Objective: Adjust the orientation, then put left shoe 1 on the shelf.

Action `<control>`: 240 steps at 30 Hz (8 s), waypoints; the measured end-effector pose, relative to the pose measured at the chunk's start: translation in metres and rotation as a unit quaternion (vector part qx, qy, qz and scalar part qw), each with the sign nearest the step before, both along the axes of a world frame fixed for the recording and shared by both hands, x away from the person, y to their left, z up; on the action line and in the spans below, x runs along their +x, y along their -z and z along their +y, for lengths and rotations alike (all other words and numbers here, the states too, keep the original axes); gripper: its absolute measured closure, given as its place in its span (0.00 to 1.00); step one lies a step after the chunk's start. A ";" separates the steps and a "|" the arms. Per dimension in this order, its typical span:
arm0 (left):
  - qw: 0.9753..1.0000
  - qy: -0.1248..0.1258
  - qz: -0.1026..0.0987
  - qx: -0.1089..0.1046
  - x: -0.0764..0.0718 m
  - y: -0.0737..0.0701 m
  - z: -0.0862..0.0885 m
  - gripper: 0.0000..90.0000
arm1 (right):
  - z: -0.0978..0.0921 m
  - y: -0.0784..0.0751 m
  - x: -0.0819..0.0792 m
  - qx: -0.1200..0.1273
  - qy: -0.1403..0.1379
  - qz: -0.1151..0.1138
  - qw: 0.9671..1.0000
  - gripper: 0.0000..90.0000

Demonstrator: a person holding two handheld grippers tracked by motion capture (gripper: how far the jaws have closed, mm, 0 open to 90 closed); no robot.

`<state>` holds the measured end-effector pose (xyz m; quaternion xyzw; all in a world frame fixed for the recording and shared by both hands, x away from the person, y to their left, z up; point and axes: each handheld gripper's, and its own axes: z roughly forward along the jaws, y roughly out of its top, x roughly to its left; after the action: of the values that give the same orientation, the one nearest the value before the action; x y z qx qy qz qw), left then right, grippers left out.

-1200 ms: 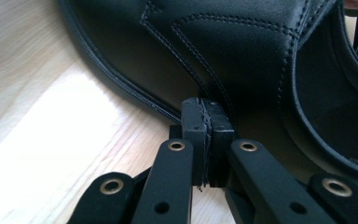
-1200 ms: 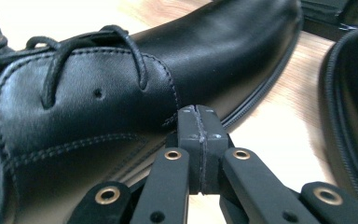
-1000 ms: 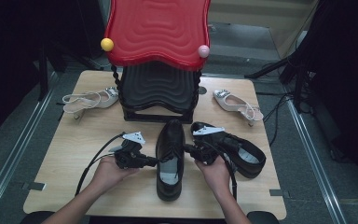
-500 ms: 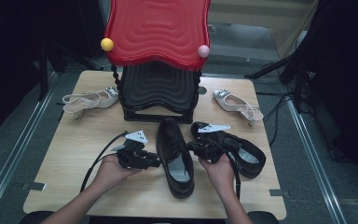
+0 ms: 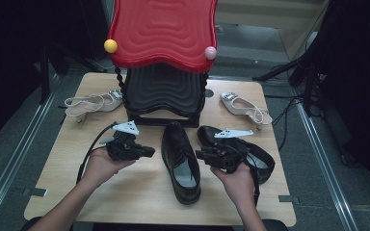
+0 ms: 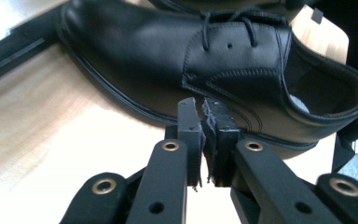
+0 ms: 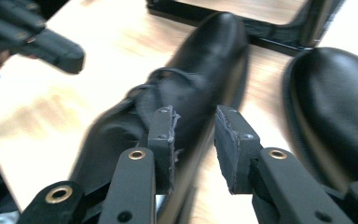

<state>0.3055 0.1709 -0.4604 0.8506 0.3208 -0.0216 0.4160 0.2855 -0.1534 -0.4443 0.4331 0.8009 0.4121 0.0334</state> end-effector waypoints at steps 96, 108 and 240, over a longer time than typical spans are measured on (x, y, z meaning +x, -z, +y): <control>0.986 -0.094 -0.129 0.040 0.131 -0.221 0.005 1.00 | 0.040 -0.032 0.001 0.044 -0.084 0.099 0.991 0.97; 0.987 -0.104 -0.120 0.030 0.129 -0.220 0.006 1.00 | 0.054 -0.078 0.020 0.042 -0.081 0.043 0.995 0.97; 0.985 -0.102 -0.133 0.033 0.121 -0.218 0.005 1.00 | 0.158 -0.044 0.105 0.007 -0.042 -0.085 0.995 1.00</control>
<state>0.4260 0.1759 -0.2424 0.8220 0.3478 0.1447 0.4271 0.3901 0.0042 -0.4005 0.3624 0.8099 0.4540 0.0814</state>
